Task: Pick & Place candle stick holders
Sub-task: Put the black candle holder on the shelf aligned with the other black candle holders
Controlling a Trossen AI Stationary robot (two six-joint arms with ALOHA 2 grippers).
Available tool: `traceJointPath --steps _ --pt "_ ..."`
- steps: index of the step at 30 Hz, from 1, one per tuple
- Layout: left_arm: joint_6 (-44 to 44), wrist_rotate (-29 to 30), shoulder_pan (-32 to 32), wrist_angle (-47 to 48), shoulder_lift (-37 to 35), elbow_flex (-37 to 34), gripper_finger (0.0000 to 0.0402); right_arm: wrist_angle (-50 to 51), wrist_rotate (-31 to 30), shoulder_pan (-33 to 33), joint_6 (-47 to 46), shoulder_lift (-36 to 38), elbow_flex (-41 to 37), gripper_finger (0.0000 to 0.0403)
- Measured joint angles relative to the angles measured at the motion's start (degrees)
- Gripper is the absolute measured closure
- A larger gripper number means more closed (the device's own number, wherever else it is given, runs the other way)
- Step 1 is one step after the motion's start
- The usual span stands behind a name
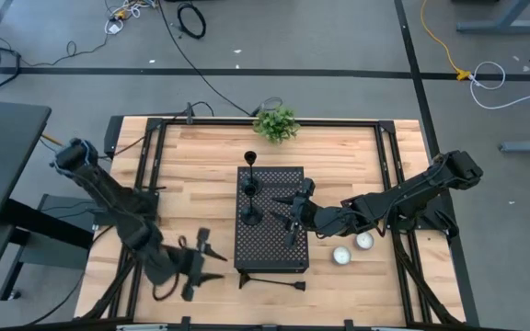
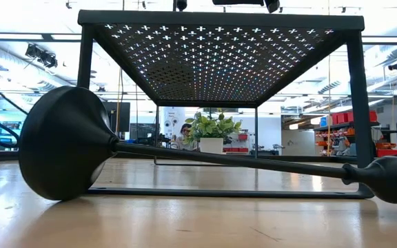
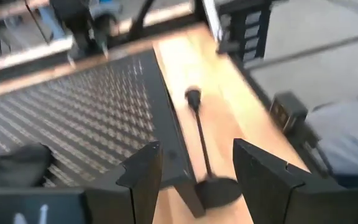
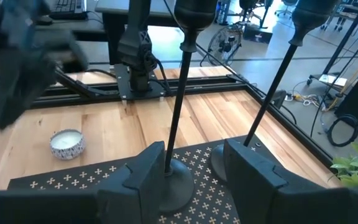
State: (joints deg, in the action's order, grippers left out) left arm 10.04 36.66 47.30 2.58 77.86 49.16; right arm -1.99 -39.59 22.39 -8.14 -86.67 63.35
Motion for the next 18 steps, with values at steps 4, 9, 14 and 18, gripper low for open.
traceJointPath --steps 4,9,14,18 --pt "4.63 -1.65 0.22 5.72 8.05 6.49 0.0204 0.05 -0.02 0.00 0.07 0.00 0.00 0.0239" --pt "5.98 -4.26 0.22 13.15 16.09 15.28 0.0204 0.03 0.00 0.00 0.09 0.00 0.00 0.0239" --pt "6.89 -4.02 0.08 20.15 21.82 23.12 0.0204 0.03 0.00 0.00 0.09 0.00 0.00 0.0239" --pt "7.58 -2.87 -0.98 24.46 24.21 26.61 0.0204 -0.01 0.00 0.00 0.09 0.00 0.00 0.0239"
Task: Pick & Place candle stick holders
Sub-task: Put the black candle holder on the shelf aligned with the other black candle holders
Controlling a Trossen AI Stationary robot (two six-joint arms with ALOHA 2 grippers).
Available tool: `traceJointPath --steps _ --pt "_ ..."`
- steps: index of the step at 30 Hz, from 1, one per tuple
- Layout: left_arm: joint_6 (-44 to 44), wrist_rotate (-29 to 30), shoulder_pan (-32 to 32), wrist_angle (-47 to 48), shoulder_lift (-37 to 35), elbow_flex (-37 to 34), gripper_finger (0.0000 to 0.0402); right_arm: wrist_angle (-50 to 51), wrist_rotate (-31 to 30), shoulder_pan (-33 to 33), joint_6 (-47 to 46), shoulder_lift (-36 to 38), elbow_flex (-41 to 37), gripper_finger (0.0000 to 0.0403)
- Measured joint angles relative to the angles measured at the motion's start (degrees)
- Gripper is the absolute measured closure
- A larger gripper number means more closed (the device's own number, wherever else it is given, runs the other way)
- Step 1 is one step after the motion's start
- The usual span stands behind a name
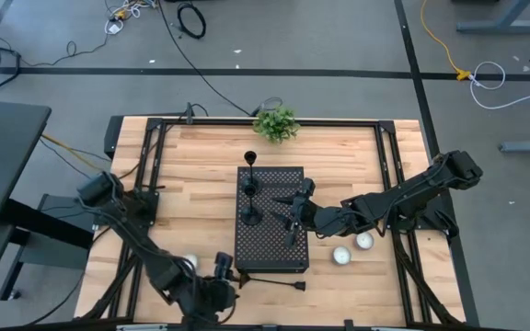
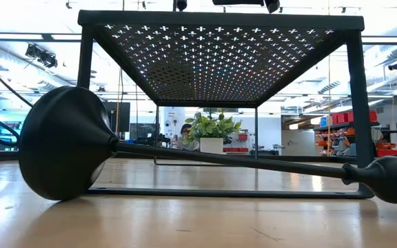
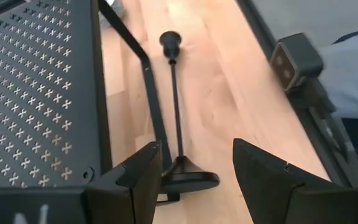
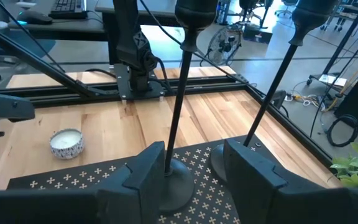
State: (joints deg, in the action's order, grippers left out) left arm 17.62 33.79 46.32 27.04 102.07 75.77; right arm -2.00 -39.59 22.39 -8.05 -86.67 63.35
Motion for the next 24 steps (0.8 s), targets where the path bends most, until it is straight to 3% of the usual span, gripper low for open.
traceJointPath --steps 14,24 --pt "1.43 -4.23 -5.04 -0.31 0.31 0.74 0.0205 -1.33 -0.02 0.00 1.01 0.00 0.00 0.0239" --pt "2.79 -3.49 -3.40 -7.01 0.97 0.97 0.0205 -0.25 2.30 0.00 0.65 0.00 0.00 0.0239"
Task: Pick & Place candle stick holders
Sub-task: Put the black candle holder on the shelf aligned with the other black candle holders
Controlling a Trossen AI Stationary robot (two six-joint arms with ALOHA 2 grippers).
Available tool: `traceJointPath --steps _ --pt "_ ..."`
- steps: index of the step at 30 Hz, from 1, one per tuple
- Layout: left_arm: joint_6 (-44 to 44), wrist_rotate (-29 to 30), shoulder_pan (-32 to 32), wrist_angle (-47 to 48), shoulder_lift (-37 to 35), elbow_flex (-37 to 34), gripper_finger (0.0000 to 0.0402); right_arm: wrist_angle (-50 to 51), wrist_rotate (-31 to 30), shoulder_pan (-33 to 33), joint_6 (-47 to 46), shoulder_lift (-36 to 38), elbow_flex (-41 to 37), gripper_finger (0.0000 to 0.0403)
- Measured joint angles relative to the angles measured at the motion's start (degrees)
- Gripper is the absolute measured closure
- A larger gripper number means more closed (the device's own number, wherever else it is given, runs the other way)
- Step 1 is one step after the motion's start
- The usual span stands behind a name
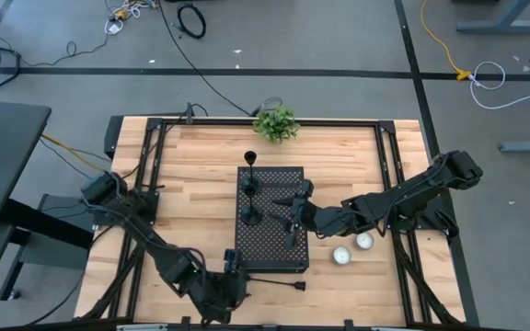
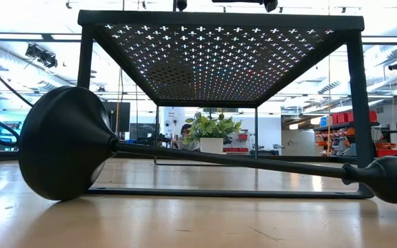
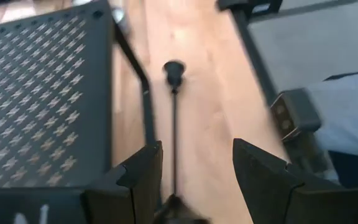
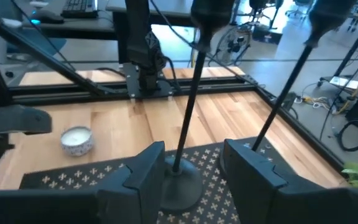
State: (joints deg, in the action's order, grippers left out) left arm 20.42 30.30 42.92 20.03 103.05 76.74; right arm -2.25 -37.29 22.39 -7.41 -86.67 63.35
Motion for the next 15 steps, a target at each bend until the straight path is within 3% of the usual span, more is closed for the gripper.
traceJointPath --steps 5,11,15 --pt "0.58 1.28 1.24 2.86 6.58 6.18 0.0218 1.36 3.38 0.00 -0.67 -0.02 0.02 0.0239" --pt "4.56 2.90 0.95 21.39 16.24 23.11 0.0252 6.52 4.31 0.59 -0.91 1.03 0.02 0.0239" --pt "6.00 2.51 1.23 28.58 21.89 31.87 0.0267 13.49 4.41 0.90 -4.73 3.37 0.02 0.0239"
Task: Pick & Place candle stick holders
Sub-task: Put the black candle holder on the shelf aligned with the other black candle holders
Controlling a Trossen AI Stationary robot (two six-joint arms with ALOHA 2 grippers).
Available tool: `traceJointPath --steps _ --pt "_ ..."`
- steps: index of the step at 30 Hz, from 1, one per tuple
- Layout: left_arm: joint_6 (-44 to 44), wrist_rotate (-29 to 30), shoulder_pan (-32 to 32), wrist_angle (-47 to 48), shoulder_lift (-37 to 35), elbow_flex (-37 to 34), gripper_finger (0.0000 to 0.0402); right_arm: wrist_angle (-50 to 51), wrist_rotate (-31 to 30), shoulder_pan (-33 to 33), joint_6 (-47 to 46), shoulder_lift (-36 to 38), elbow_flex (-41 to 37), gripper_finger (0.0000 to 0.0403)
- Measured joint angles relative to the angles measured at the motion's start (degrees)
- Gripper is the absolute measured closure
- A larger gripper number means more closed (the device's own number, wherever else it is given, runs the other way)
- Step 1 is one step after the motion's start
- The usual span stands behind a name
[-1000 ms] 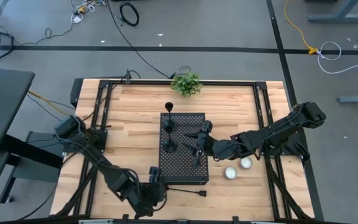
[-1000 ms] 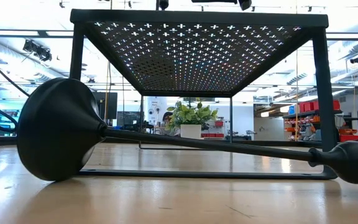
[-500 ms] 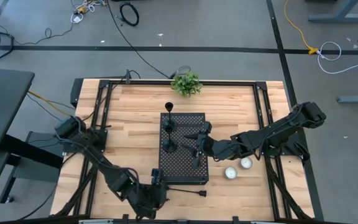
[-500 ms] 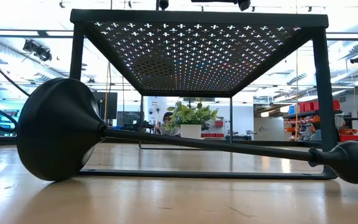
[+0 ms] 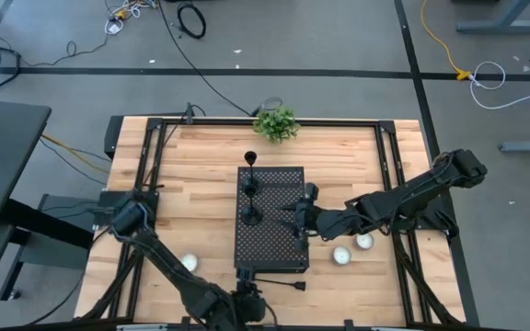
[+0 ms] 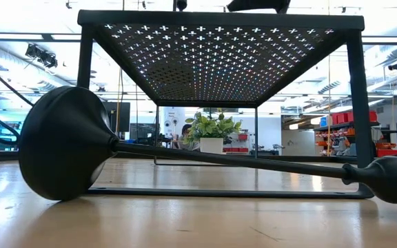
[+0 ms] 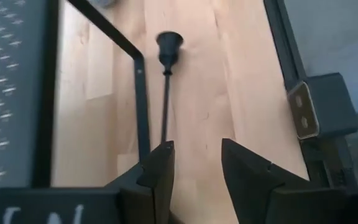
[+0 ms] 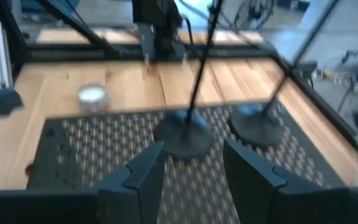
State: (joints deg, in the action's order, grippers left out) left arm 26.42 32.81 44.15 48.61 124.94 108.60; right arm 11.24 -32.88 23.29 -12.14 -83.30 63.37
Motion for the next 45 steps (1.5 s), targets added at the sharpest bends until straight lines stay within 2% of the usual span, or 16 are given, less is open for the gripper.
traceJointPath --steps 5,11,17,29,36,45 --pt "2.16 0.47 0.15 7.22 4.48 6.95 0.0278 9.06 0.04 0.54 -5.29 4.28 0.00 0.0239" --pt "6.18 0.64 -2.06 10.73 5.65 7.23 0.0280 13.84 0.98 0.92 -9.04 8.79 0.00 0.0239" --pt "6.74 -2.80 -4.41 11.47 6.50 7.15 0.0280 14.25 0.85 1.66 -9.44 10.25 0.00 0.0239" --pt "4.76 -6.01 -5.79 11.84 7.64 7.10 0.0281 14.78 0.81 1.70 -9.68 10.27 -0.17 0.0239" --pt "4.59 -4.18 -6.09 12.70 8.47 7.20 0.0281 14.64 0.79 1.73 -9.86 10.27 -0.24 0.0239" --pt "4.05 -5.37 -6.33 12.29 9.56 7.38 0.0281 14.60 0.79 1.72 -9.86 10.27 -0.26 0.0239"
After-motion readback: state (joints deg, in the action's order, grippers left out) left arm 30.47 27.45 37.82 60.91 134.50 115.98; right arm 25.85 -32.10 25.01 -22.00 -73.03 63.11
